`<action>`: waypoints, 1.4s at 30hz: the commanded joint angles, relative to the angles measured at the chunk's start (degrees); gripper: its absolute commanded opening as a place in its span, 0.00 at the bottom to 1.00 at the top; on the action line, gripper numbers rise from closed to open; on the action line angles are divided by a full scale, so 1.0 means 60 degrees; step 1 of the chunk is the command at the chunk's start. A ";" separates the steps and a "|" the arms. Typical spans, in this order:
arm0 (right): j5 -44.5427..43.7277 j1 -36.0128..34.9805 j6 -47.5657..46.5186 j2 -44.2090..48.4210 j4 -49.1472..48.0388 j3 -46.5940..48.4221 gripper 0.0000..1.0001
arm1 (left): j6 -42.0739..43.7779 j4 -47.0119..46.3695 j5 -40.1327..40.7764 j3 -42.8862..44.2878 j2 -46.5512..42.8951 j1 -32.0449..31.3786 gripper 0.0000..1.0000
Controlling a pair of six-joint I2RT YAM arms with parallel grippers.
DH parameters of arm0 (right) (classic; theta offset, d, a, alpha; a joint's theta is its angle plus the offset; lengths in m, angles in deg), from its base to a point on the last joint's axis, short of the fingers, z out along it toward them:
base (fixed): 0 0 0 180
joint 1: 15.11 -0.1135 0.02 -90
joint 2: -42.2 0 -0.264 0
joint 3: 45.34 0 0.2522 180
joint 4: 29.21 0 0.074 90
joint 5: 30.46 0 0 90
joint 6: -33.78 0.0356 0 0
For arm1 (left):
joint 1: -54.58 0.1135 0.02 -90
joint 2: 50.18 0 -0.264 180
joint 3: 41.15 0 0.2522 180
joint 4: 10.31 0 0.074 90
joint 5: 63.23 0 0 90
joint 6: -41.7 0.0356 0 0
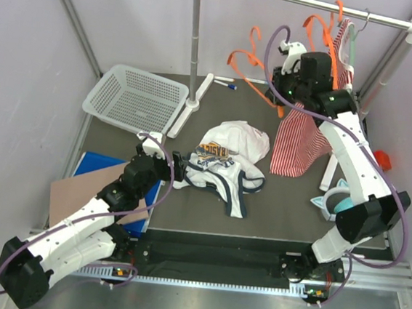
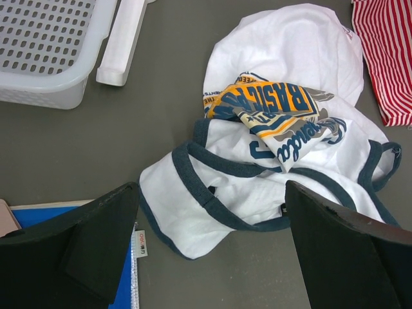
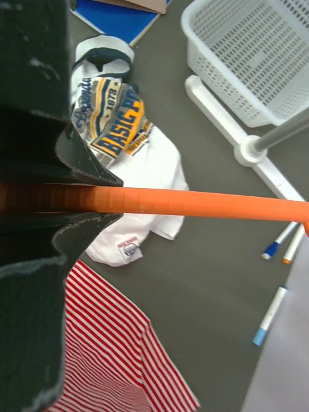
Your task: Place the tank top on the hanger
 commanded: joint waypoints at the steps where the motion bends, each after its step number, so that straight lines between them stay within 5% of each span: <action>1: -0.0311 -0.0327 0.0190 0.1544 -0.1360 -0.1304 0.00 | 0.0259 -0.0508 -0.0369 -0.0081 -0.0247 0.0026 0.99; 11: -0.2479 -0.2933 0.0453 0.4986 -0.2021 -0.5377 0.00 | 0.0085 -0.0860 -0.0619 -0.0008 0.0440 0.0026 0.99; 16: -0.2569 -0.3433 0.0658 0.6347 -0.1656 -0.6534 0.00 | -0.0253 -0.0875 -0.0078 0.0196 0.1245 0.0011 0.90; 38: -0.1925 -0.3770 0.0586 0.7961 -0.1084 -0.7826 0.00 | -0.1322 -0.1577 0.1328 0.0387 0.3896 0.0026 0.65; 42: -0.1632 -0.3770 0.0542 0.8225 -0.0864 -0.7796 0.00 | -0.1410 -0.1841 0.1431 0.0314 0.4000 0.0055 0.46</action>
